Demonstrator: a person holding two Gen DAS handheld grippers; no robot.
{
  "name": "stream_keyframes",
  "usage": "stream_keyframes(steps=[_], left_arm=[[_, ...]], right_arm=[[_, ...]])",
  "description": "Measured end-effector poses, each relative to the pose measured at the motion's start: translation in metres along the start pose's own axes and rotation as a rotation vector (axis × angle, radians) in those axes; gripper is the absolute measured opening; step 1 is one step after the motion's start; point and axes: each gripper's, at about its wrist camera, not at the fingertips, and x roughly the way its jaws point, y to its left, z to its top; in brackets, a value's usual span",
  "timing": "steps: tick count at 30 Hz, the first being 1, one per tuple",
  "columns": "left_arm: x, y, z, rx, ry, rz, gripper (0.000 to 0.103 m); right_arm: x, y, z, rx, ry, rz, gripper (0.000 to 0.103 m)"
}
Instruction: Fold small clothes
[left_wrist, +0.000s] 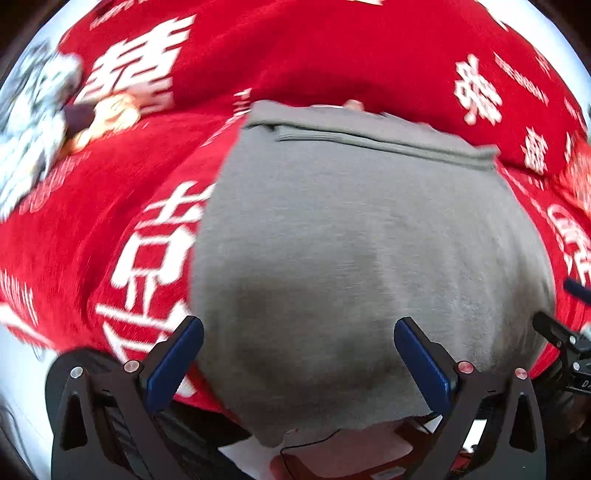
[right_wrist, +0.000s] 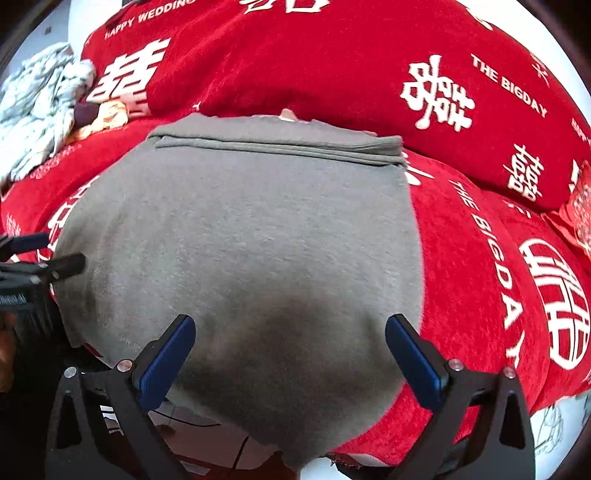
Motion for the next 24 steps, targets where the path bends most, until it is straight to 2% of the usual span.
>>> stream_keyframes(steps=[4, 9, 12, 14, 19, 22, 24], left_arm=[[0.007, 0.028, -0.004, -0.1, 0.031, -0.047, 0.103], [0.027, 0.031, -0.012, -0.099, 0.106, -0.082, 0.103], [0.038, 0.031, -0.019, -0.111, 0.146, -0.111, 0.103], [0.037, 0.028, -0.021, -0.097, 0.132, -0.102, 0.103], [0.033, 0.025, -0.02, -0.082, 0.105, -0.122, 0.103], [0.032, 0.031, -0.019, -0.111, 0.094, -0.154, 0.103], [0.03, 0.03, -0.019, -0.108, 0.08, -0.171, 0.103]], right_arm=[[-0.001, -0.009, -0.01, -0.001, 0.014, -0.019, 0.099], [0.001, -0.03, -0.026, 0.049, 0.037, -0.015, 0.096], [0.005, -0.053, -0.037, 0.145, 0.064, 0.034, 0.088], [0.013, -0.066, -0.045, 0.209, 0.101, 0.103, 0.075], [0.012, -0.067, -0.048, 0.205, 0.081, 0.115, 0.075], [0.011, -0.077, -0.056, 0.257, 0.073, 0.186, 0.075], [0.013, -0.075, -0.053, 0.245, 0.062, 0.186, 0.075]])
